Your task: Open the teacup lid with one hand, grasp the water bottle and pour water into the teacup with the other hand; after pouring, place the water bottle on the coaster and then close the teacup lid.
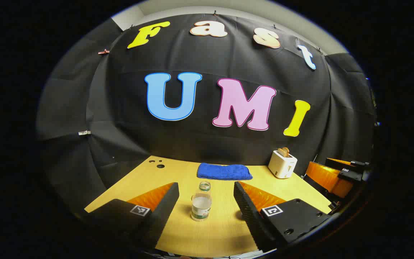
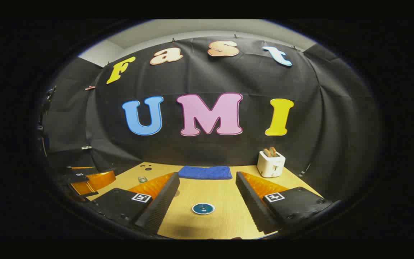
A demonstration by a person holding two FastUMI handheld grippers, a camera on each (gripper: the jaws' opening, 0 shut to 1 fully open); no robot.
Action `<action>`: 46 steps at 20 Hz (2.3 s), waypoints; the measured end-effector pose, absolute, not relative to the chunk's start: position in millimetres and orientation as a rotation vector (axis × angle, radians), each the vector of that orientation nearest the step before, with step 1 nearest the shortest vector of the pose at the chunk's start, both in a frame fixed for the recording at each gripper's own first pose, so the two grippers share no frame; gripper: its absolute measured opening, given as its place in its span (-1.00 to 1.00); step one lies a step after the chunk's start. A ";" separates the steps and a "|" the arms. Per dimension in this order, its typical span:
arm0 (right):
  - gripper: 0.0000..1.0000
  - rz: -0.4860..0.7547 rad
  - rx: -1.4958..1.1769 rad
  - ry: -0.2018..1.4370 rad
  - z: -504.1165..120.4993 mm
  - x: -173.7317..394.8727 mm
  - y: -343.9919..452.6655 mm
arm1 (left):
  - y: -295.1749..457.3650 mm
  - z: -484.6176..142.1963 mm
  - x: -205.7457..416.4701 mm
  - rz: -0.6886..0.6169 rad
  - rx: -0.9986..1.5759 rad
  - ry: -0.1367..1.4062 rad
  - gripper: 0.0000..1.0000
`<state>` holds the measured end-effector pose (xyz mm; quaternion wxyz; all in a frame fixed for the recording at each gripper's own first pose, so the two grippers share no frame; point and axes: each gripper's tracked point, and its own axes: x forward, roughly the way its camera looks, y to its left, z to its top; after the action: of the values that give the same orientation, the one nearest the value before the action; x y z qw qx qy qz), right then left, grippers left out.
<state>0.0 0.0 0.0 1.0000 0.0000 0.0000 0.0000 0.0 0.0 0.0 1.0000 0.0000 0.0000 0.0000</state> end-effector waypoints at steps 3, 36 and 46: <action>0.96 0.013 -0.008 0.037 -7.3 3.7 2.8 | 4.3 5.5 0.0 -0.002 -0.018 -0.026 0.94; 0.96 0.034 -0.038 0.190 -178.0 102.9 9.3 | 50.3 -141.9 36.2 0.121 -0.003 0.131 0.95; 0.94 -0.046 0.027 0.228 -250.6 144.2 10.5 | 90.5 -199.4 59.8 0.222 -0.079 0.160 0.95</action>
<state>144.2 10.5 -250.6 0.9932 0.0135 0.1136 -0.0227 59.8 90.5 -199.4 0.9899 -0.0392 0.0798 0.1107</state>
